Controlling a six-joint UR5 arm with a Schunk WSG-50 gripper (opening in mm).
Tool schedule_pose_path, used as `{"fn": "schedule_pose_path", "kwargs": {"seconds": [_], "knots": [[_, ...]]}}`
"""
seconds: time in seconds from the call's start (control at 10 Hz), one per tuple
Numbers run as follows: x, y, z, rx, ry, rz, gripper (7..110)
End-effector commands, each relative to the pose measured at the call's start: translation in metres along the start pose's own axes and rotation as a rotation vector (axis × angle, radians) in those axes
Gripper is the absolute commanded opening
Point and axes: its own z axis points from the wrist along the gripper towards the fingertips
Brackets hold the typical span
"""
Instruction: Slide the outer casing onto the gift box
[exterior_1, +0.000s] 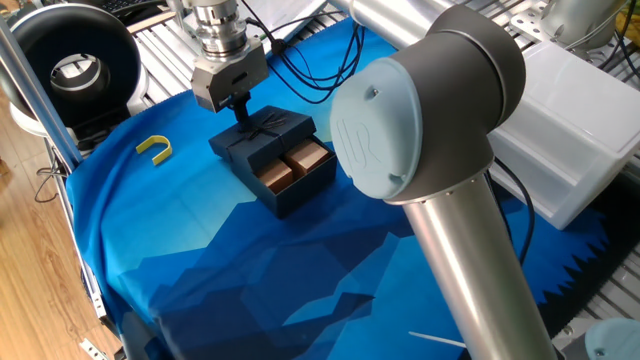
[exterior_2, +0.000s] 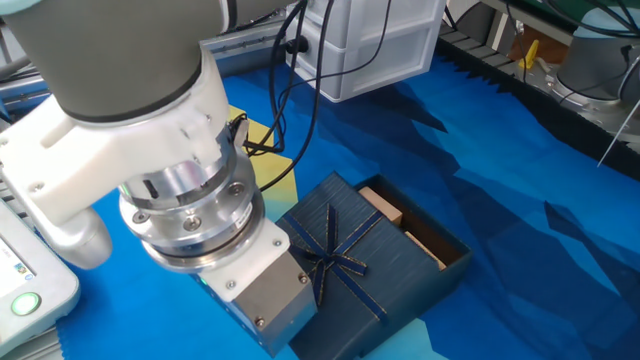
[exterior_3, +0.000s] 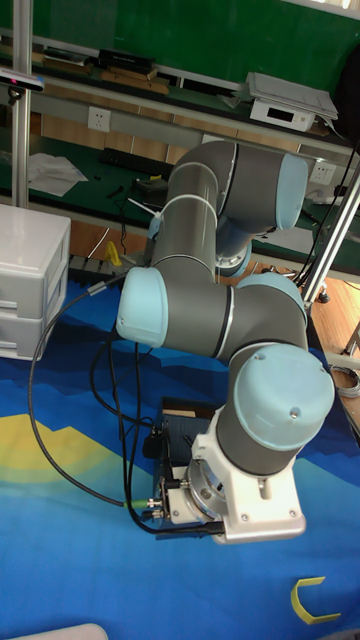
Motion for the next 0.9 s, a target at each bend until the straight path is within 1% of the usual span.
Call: {"fn": "schedule_pose_path", "kwargs": {"seconds": [0.0,0.4,0.8], "knots": [[0.0025,0.0037,-0.0056,-0.019,0.002,-0.002,7],[0.0024,0.0045,-0.0059,-0.022,0.001,-0.003,7],[0.0026,0.0128,-0.0071,-0.054,0.0,-0.008,7]]}}
